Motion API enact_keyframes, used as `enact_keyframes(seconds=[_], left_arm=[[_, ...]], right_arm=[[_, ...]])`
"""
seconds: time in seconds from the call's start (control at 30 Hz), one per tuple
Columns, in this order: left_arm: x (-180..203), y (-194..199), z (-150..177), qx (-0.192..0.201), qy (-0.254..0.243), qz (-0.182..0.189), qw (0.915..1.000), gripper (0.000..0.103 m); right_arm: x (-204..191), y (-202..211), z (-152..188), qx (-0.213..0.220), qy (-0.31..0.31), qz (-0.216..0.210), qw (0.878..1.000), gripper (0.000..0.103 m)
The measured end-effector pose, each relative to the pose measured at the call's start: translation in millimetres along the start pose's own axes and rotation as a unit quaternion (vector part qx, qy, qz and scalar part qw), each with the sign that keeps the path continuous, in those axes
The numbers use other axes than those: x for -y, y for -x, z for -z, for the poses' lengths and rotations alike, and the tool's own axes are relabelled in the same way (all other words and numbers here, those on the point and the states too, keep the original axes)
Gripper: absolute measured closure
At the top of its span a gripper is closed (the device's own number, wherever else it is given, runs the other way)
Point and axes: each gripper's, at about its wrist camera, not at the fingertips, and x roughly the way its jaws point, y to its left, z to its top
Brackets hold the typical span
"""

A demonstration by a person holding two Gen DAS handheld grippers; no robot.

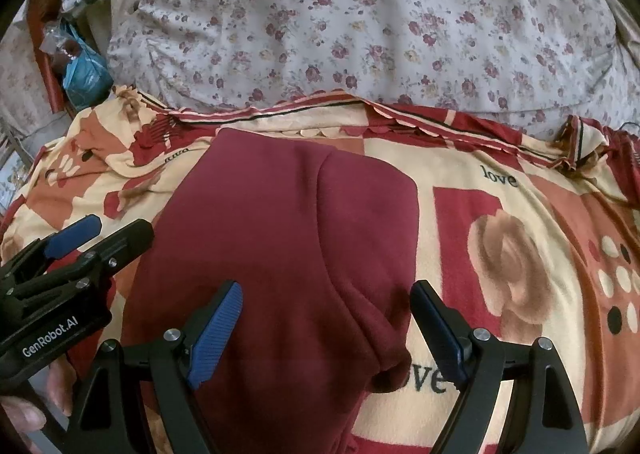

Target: Fold small clothes

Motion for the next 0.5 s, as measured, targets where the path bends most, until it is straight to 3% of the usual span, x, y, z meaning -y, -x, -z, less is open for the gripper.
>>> enact_keyframes(seconds=[0.5], left_arm=[[5.5, -7.2, -3.0, 0.000, -0.010, 0.008, 0.9999, 0.022]], right_arm=[[2.2, -5.4, -6.7, -0.002, 0.002, 0.000, 1.000, 0.019]])
